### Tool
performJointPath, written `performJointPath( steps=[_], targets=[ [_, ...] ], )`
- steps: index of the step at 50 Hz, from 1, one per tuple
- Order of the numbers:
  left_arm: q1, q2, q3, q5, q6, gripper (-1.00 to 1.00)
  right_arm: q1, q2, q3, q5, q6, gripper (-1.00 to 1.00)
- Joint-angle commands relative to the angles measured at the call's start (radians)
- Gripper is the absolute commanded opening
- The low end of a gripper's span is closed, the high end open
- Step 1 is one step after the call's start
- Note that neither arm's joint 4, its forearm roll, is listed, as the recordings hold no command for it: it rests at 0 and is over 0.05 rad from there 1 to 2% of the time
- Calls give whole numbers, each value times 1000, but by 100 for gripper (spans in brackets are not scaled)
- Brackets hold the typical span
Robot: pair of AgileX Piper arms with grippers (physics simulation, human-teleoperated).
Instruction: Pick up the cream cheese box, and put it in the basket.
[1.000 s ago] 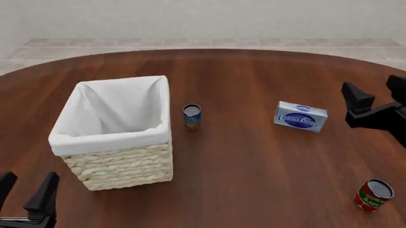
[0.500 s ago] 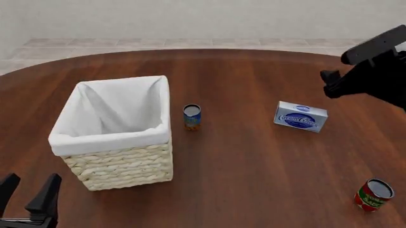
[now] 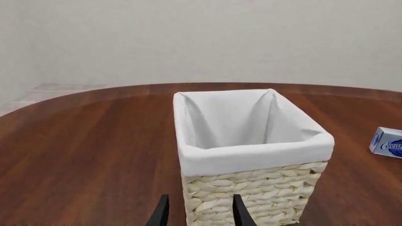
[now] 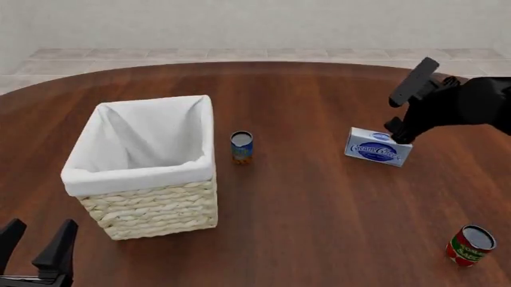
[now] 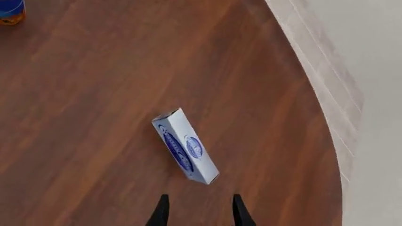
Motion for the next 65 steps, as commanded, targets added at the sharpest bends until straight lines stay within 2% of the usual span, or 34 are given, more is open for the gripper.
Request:
performJointPath(
  steps=[1, 3, 4, 9, 12, 17, 18, 22, 30, 44, 53, 61, 65],
  targets=[
    [0, -1, 0, 4, 1, 100, -25, 120, -33, 49, -158, 100],
    [-1, -1, 0, 4, 4, 100, -6, 128, -23, 59, -190, 100],
    [-1, 0, 0, 4, 4, 100, -13, 137, -37, 67, -182, 100],
    [-3, 0, 0, 5, 4, 100, -34, 164, -63, 78, -209, 100],
    [-4, 0, 0, 5, 6, 100, -55, 172, -47, 62, -262, 100],
    [-4, 0, 0, 6, 5, 100, -74, 190, -32, 67, -305, 100],
    [-4, 0, 0, 7, 5, 100, -89, 195, -25, 71, -333, 100],
    [-5, 1, 0, 8, 4, 100, -101, 213, -58, 89, -337, 100],
    [-7, 3, 0, 12, 6, 100, -143, 258, -81, 109, -395, 100],
    [-4, 9, 0, 15, 6, 100, -136, 341, -210, 160, -392, 100],
    [-12, 15, 0, 15, 9, 100, -147, 373, -230, 187, -398, 100],
    [-14, 20, 0, 13, 4, 100, -173, 406, -243, 149, -436, 100],
    [-22, 28, 0, 9, 7, 100, -174, 409, -218, 139, -479, 100]
  ],
)
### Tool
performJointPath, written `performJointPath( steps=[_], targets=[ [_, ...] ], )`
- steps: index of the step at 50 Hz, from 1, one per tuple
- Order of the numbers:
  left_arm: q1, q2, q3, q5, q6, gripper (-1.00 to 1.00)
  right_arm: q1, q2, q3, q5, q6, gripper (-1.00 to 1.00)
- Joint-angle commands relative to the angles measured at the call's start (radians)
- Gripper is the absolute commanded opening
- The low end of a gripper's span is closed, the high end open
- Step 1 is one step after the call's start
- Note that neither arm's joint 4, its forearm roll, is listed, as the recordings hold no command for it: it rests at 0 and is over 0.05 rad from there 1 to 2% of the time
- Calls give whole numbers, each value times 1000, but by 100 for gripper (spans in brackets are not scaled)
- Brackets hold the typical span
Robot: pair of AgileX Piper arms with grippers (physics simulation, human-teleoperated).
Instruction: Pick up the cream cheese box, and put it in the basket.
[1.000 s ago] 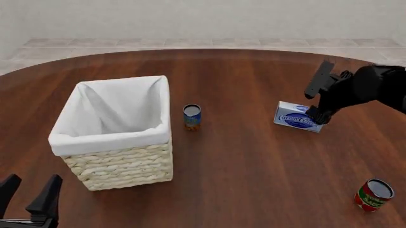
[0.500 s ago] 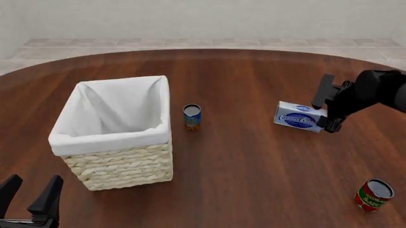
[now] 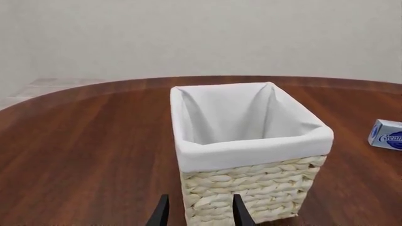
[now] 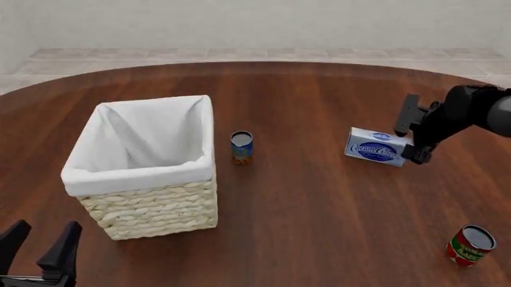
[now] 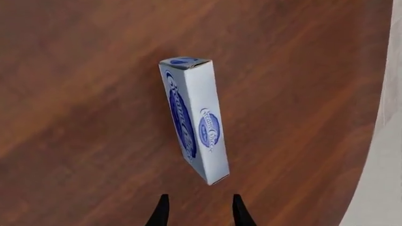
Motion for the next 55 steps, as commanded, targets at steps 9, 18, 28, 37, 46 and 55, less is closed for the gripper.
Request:
performJointPath(
  steps=[9, 18, 28, 37, 46, 55],
  targets=[
    [-5, 23, 0, -10, 1, 100, -22, 65, -74, 24, -94, 100],
    [-3, 57, 0, -30, 4, 100, 4, 111, -193, 89, -89, 100],
    [2, 74, 0, -42, 5, 100, 23, 185, -369, 118, -92, 100],
    [-8, 109, 0, -64, -1, 100, 74, 250, -498, 194, -58, 100],
    [-11, 113, 0, -68, -5, 100, 112, 294, -589, 279, -43, 100],
    [-10, 124, 0, -75, -12, 100, 128, 312, -618, 338, -43, 100]
  ],
)
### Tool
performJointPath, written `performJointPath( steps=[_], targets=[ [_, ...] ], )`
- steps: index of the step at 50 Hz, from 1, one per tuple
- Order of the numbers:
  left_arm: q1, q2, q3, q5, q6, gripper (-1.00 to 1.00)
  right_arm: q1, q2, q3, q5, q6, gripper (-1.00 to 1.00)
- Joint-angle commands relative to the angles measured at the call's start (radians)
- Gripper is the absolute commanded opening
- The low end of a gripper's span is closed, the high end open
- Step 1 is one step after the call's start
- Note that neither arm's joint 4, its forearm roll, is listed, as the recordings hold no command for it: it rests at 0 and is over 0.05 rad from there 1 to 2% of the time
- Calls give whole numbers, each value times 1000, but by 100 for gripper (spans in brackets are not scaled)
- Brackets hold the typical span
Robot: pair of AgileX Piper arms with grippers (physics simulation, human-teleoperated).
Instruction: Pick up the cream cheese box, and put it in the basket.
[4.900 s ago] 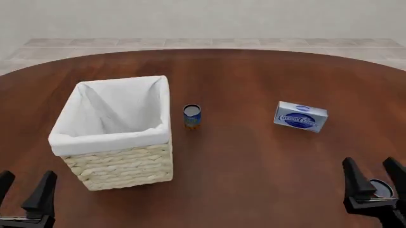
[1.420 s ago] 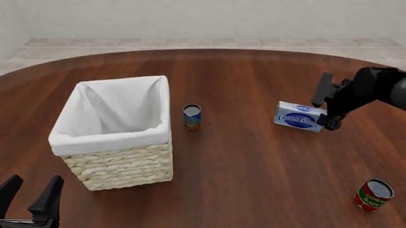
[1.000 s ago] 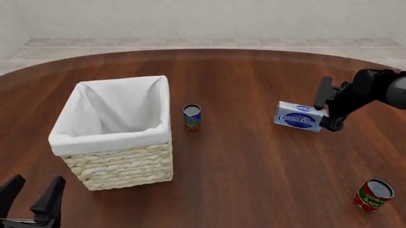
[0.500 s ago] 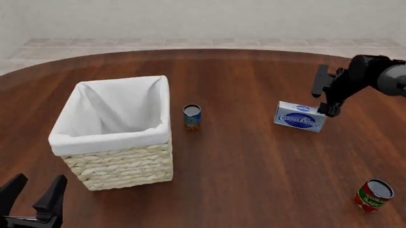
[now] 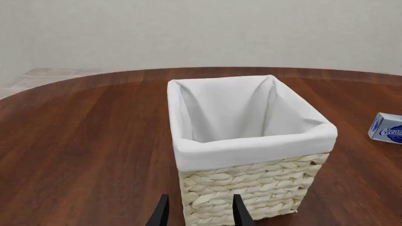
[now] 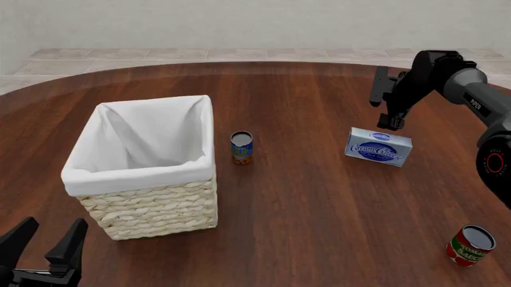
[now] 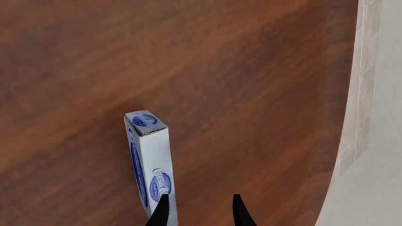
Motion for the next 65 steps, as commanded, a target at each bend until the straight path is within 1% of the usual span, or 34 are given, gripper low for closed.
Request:
performJointPath(
  steps=[1, 6, 8, 9, 10, 11, 13, 15, 18, 21, 22, 25, 28, 30, 36, 43, 48, 51, 52, 53, 58, 62, 64, 65],
  targets=[
    [-1, 15, 0, -10, -7, 100, 31, 37, -68, 80, 7, 100],
    [-1, 12, 0, -8, -12, 100, 35, 48, -84, 91, 2, 100],
    [0, 12, 0, -8, -11, 100, 46, 50, -91, 108, 10, 100],
    [-1, 13, 0, -9, -12, 100, 58, 59, -113, 132, 31, 100],
    [-1, 13, 0, -8, -12, 100, 69, 56, -113, 150, 43, 100],
    [-1, 15, 0, -10, -13, 100, 71, 42, -86, 143, 34, 100],
    [-1, 16, 0, -10, -13, 100, 66, 50, -108, 155, 45, 100],
    [-2, 17, 0, -11, -14, 100, 55, 54, -114, 145, 33, 100],
    [-4, 17, 0, -11, -14, 100, 47, 39, -76, 131, 21, 100],
    [-7, 13, 0, -9, -13, 100, 48, 30, -56, 129, 26, 100],
    [-7, 11, 0, -7, -14, 100, 45, 42, -73, 133, 31, 100],
    [-4, 9, 0, -6, -14, 100, 43, 37, -44, 127, 34, 100],
    [-2, 8, 0, -5, -14, 100, 49, 53, -67, 137, 49, 100],
    [-1, 10, 0, -6, -14, 100, 46, 49, -45, 126, 43, 100],
    [-2, 8, 0, -5, -14, 100, 68, 37, -10, 125, 64, 100],
    [-1, 4, 0, -2, -14, 100, 62, 46, 20, 95, 47, 100],
    [0, 1, 0, -1, -15, 100, 50, 76, -5, 91, 35, 100],
    [-1, 4, 0, -2, -15, 100, 39, 76, 20, 75, 19, 100],
    [-2, 5, 0, -3, -16, 100, 42, 80, 10, 78, 21, 100],
    [-6, 11, 0, -7, -17, 100, 47, 101, -43, 99, 37, 100],
    [-6, 14, 0, -9, -16, 100, 43, 101, -41, 96, 27, 100],
    [-8, 18, 0, -12, -17, 100, 44, 121, -80, 121, 47, 100],
    [-10, 19, 0, -13, -16, 100, 48, 137, -126, 161, 80, 100],
    [-10, 19, 0, -13, -16, 100, 48, 131, -114, 156, 72, 100]
  ],
)
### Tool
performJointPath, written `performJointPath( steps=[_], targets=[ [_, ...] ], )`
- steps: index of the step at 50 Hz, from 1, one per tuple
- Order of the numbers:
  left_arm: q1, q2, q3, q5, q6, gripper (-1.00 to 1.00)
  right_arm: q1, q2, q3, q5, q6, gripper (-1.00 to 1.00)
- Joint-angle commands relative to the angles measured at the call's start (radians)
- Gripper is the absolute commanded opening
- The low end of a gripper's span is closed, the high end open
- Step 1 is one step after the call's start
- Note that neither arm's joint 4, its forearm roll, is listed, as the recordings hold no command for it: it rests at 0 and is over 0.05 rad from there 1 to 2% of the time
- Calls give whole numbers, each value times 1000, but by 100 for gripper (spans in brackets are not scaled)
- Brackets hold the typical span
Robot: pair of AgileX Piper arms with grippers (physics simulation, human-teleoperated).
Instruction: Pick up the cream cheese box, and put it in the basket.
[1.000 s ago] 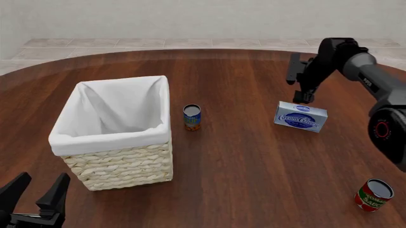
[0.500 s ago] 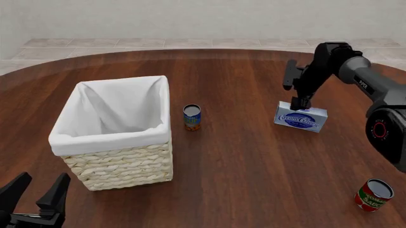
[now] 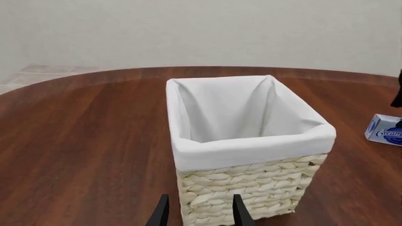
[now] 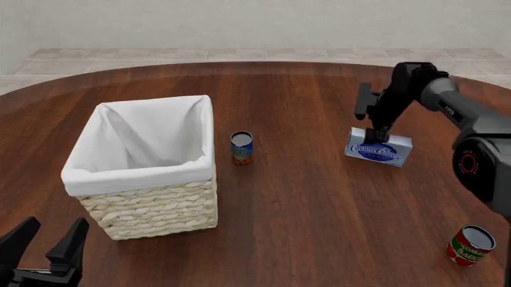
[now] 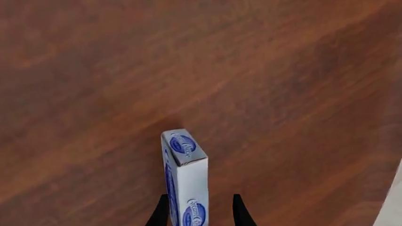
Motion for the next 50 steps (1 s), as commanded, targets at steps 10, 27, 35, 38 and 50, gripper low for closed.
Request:
performJointPath(
  steps=[10, 27, 35, 38, 50],
  targets=[
    [0, 18, 0, -12, 3, 100, -1, 75, -128, 126, 42, 100],
    [9, 56, 0, -37, -3, 100, 26, 123, -195, 235, 105, 100],
    [9, 70, 0, -46, -11, 100, 27, 135, -205, 236, 122, 100],
    [11, 74, 0, -49, -14, 100, 26, 132, -187, 236, 121, 100],
    [10, 85, 0, -56, -17, 100, 22, 149, -186, 236, 166, 100]
  ],
)
